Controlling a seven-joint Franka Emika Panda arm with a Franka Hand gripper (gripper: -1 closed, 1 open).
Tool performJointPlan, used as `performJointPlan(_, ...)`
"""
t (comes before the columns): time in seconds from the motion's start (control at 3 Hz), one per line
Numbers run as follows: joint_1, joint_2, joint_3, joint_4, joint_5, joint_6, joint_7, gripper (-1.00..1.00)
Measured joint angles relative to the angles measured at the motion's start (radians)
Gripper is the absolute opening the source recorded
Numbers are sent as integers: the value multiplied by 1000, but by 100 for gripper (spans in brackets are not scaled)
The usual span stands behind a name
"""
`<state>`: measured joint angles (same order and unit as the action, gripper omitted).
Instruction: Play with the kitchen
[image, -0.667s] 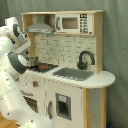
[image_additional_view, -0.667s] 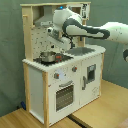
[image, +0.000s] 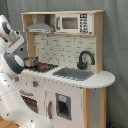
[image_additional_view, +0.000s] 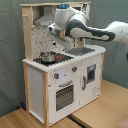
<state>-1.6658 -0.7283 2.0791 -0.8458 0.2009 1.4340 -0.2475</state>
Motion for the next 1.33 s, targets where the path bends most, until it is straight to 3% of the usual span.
performJointPlan(0.67,117,-33,1,-3,-170,-21,-2,100)
performJointPlan(1.33,203,-103,2,-5,-339,-35,-43,100)
